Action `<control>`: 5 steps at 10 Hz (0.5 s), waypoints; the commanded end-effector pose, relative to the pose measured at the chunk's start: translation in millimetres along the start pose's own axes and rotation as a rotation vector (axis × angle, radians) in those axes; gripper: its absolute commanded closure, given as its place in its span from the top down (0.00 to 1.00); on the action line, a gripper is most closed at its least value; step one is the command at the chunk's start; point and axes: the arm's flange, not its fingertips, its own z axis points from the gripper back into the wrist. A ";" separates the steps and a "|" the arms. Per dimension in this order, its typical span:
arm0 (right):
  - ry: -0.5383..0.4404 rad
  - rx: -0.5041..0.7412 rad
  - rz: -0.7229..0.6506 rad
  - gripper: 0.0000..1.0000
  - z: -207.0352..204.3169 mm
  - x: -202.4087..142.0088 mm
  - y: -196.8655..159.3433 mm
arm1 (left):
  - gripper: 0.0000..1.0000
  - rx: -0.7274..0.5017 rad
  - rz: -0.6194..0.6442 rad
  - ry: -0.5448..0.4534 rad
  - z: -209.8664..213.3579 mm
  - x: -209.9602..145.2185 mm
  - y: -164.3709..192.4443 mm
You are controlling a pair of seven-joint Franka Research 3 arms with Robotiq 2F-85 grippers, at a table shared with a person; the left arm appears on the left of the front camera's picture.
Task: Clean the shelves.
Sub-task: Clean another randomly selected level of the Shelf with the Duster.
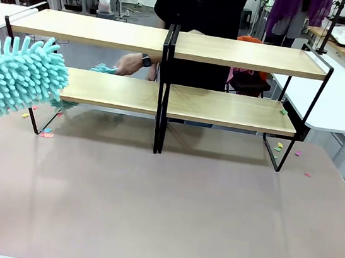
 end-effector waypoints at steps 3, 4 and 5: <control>-0.003 0.013 -0.001 1.00 -0.4 -0.6 -0.9 | 0.12 0.007 -0.040 0.034 1.2 -2.1 -4.1; -0.003 0.013 -0.001 1.00 -0.4 -0.6 -0.9 | 0.12 0.007 -0.040 0.034 1.2 -2.1 -4.1; -0.003 0.013 -0.001 1.00 -0.4 -0.6 -0.9 | 0.12 0.007 -0.040 0.034 1.2 -2.1 -4.1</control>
